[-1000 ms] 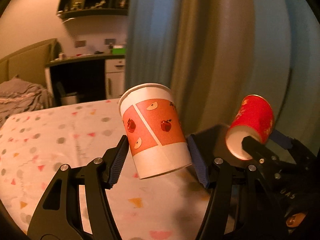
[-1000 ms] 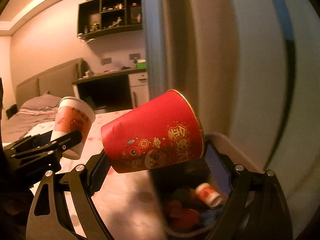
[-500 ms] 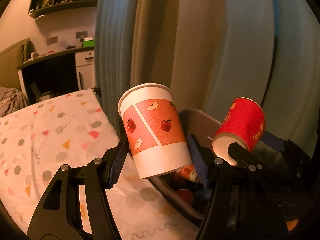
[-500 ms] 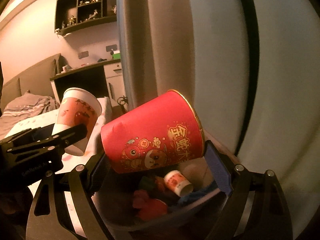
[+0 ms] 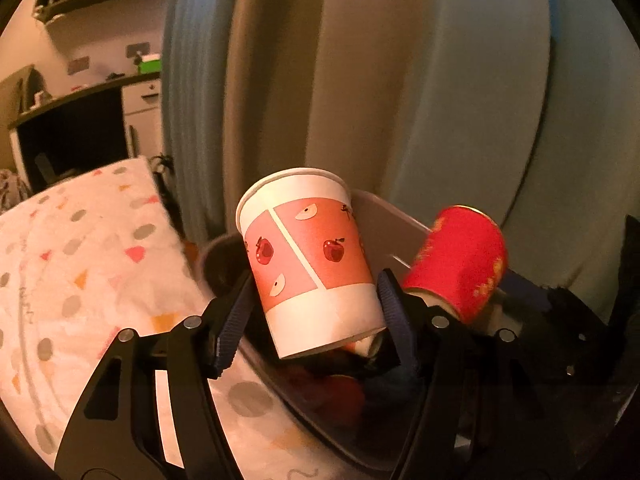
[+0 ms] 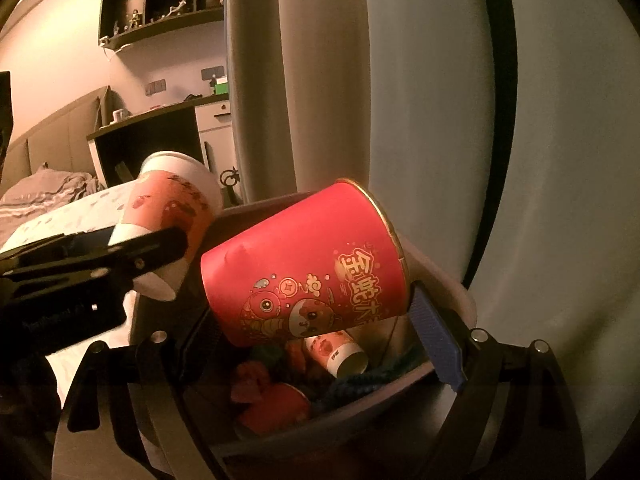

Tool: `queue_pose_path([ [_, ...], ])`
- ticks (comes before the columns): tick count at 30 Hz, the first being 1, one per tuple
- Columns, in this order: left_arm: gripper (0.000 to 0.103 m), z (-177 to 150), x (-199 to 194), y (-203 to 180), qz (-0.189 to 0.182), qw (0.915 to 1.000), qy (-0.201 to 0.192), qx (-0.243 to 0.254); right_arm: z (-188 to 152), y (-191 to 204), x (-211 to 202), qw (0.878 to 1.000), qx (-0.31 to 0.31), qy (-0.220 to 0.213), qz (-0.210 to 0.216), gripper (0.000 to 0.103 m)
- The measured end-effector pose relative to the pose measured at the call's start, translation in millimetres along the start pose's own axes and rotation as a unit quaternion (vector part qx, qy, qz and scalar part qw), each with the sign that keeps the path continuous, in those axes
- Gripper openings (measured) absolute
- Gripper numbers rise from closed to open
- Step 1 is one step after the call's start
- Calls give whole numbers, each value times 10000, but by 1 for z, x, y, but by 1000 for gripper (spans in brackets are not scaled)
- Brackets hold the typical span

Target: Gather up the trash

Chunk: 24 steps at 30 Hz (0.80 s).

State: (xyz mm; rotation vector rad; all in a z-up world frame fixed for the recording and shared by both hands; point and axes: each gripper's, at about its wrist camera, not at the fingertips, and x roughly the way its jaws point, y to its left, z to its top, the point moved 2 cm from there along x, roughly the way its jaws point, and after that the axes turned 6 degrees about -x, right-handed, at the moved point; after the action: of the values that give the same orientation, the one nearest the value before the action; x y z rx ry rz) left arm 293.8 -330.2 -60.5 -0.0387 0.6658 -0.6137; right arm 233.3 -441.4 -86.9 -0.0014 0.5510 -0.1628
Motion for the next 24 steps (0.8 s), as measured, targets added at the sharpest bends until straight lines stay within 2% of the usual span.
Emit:
queue_pose_path([
  [3,64,-2,6,0,-112,9998,144,-58,0,-2,3,10000,23,50,69,86],
  [7,78,-4,6,3,-149,9996,165,-148,-1,-4,3,10000,42,25,54,88],
  [12,81,-2,-4,8,57,9997,112,-187,-3,-3,-7,10000,62,27,-61,88],
  [15,86,-4,-22,13,357,9992,-19,-156,-6,-2,-20,9997,120,-28,-188,90],
  [19,93,-10,-63,23,975,9943,-422,-78,-7,7,-47,9991,237,-216,-293,96],
  [24,97,-24,-120,37,1622,9822,-929,-176,-8,27,-79,9979,235,-500,-333,97],
])
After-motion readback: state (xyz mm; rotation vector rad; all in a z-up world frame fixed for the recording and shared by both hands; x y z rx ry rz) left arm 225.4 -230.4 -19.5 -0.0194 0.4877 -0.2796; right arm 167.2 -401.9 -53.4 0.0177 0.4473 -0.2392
